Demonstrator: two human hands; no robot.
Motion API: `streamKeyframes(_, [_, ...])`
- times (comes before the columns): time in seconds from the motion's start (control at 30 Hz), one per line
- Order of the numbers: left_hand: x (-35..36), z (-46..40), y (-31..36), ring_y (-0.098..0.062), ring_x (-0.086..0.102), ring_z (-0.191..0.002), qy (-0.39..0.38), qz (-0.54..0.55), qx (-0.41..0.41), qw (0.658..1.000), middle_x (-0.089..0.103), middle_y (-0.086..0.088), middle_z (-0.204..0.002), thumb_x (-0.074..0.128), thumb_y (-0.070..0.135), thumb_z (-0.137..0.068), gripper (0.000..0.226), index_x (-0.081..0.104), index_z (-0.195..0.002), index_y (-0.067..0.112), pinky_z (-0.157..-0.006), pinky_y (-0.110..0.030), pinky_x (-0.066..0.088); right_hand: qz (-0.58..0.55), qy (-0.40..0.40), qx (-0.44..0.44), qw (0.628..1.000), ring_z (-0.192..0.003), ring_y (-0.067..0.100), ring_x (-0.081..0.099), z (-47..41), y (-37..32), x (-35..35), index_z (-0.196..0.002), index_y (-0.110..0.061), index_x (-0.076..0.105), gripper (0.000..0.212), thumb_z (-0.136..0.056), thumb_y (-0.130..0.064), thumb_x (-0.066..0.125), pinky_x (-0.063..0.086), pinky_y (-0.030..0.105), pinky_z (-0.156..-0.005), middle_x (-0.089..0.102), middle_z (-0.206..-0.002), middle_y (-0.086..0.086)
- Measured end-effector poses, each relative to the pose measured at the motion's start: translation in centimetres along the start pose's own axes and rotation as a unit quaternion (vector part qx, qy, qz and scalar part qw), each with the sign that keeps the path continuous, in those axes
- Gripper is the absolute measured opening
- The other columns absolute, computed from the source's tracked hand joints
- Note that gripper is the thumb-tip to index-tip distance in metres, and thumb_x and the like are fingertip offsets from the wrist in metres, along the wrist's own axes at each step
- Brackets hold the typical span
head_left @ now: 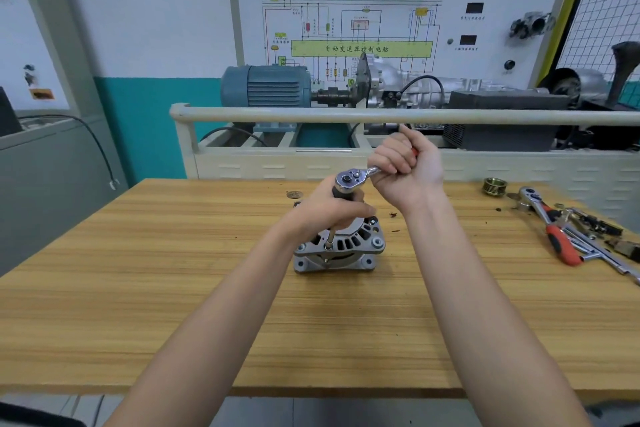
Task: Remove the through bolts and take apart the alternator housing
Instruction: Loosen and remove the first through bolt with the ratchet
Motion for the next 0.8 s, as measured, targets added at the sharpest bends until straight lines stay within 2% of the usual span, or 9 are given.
streamKeyframes(0.1, [0.5, -0.3, -0.8, -0.008, 0.026, -0.037, 0.103, 0.03, 0.022, 0.994, 0.032, 0.009, -0.041, 0.056, -0.01, -0.083, 0.047, 0.037, -0.05, 0.017, -0.04, -0.016, 0.024, -0.025, 0.009, -0.11, 0.994, -0.029, 0.008, 0.02, 1.5, 0.7, -0.7, -0.045, -0.017, 0.036, 0.043, -0.088, -0.016, 0.04, 0.02, 0.02, -0.035, 0.023, -0.035, -0.007])
streamKeyframes(0.23, [1.2, -0.8, -1.0, -0.008, 0.027, -0.043, 0.276, 0.044, 0.039, 0.959, 0.033, 0.012, -0.044, 0.057, -0.01, -0.078, 0.042, 0.036, -0.054, 0.018, -0.043, -0.022, 0.024, -0.01, 0.018, -0.24, 0.971, -0.034, 0.011, 0.021, 4.0, 2.3, -1.0, -0.046, -0.017, 0.037, 0.049, -0.095, -0.017, 0.033, 0.028, 0.021, -0.04, 0.023, -0.037, -0.005])
streamKeyframes(0.27, [1.3, -0.7, -1.0, -0.009, 0.028, -0.044, 0.279, 0.039, 0.039, 0.959, 0.034, 0.012, -0.044, 0.058, -0.009, -0.077, 0.043, 0.037, -0.053, 0.019, -0.045, -0.023, 0.024, -0.004, 0.014, -0.247, 0.969, -0.034, 0.011, 0.021, 4.2, 2.4, -0.9, -0.046, -0.017, 0.038, 0.049, -0.095, -0.017, 0.033, 0.029, 0.021, -0.041, 0.023, -0.037, -0.005])
streamKeyframes(0.33, [1.0, -0.4, -1.0, -0.011, 0.03, -0.044, 0.225, 0.015, 0.033, 0.974, 0.036, 0.009, -0.045, 0.063, -0.002, -0.075, 0.043, 0.04, -0.049, 0.023, -0.047, -0.024, 0.026, 0.007, 0.01, -0.217, 0.976, -0.033, 0.01, 0.021, 3.7, 1.9, -0.8, -0.045, -0.017, 0.038, 0.051, -0.095, -0.017, 0.033, 0.027, 0.021, -0.039, 0.023, -0.036, -0.006])
streamKeyframes(0.47, [-0.6, 0.4, -0.4, -0.014, 0.04, -0.046, 0.017, -0.032, 0.022, 0.999, 0.046, 0.001, -0.047, 0.068, 0.014, -0.072, 0.03, 0.051, -0.049, 0.024, -0.051, -0.024, 0.036, 0.02, -0.01, -0.042, 0.999, -0.032, 0.007, 0.017, 1.1, 0.6, 0.0, -0.043, -0.016, 0.037, 0.044, -0.086, -0.017, 0.039, 0.021, 0.02, -0.037, 0.024, -0.034, -0.007])
streamKeyframes(0.53, [-0.8, 0.2, -0.1, -0.015, 0.04, -0.047, -0.018, -0.029, 0.011, 0.999, 0.046, 0.0, -0.047, 0.068, 0.014, -0.073, 0.029, 0.051, -0.051, 0.02, -0.05, -0.026, 0.034, 0.016, -0.011, 0.012, 1.0, -0.037, 0.006, 0.011, 0.1, 0.2, 0.2, -0.044, -0.015, 0.037, 0.042, -0.086, -0.016, 0.04, 0.019, 0.019, -0.039, 0.025, -0.033, -0.007])
streamKeyframes(0.6, [-0.4, -0.1, -0.3, -0.014, 0.034, -0.044, -0.006, -0.016, 0.008, 1.0, 0.04, 0.002, -0.045, 0.066, 0.013, -0.074, 0.033, 0.047, -0.048, 0.02, -0.047, -0.024, 0.029, 0.01, -0.004, 0.02, 1.0, -0.034, 0.007, 0.013, -0.3, 0.0, 0.1, -0.044, -0.015, 0.036, 0.042, -0.086, -0.015, 0.041, 0.018, 0.019, -0.039, 0.025, -0.034, -0.007])
streamKeyframes(0.67, [0.2, -0.2, -0.7, -0.011, 0.03, -0.04, 0.043, -0.001, 0.008, 0.999, 0.035, 0.005, -0.043, 0.064, 0.012, -0.071, 0.035, 0.042, -0.046, 0.022, -0.044, -0.021, 0.027, -0.006, 0.0, -0.012, 1.0, -0.029, 0.008, 0.02, 0.1, 0.0, -0.2, -0.043, -0.016, 0.036, 0.041, -0.084, -0.015, 0.042, 0.019, 0.019, -0.037, 0.024, -0.033, -0.007])
streamKeyframes(0.8, [1.1, -0.3, -1.4, -0.012, 0.028, -0.044, 0.206, 0.031, 0.036, 0.977, 0.034, 0.004, -0.047, 0.058, 0.009, -0.066, 0.022, 0.04, -0.054, 0.014, -0.047, -0.025, 0.025, -0.036, 0.021, -0.166, 0.985, -0.03, 0.009, 0.021, 2.5, 1.2, -1.3, -0.043, -0.017, 0.037, 0.05, -0.094, -0.017, 0.035, 0.022, 0.019, -0.036, 0.023, -0.035, -0.007])
Point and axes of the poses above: each hand's wrist, its own z-axis away from the middle knuckle, its own x-axis out of the palm, y = z × x, the point moved 2 cm from there along -z, towards the middle knuckle
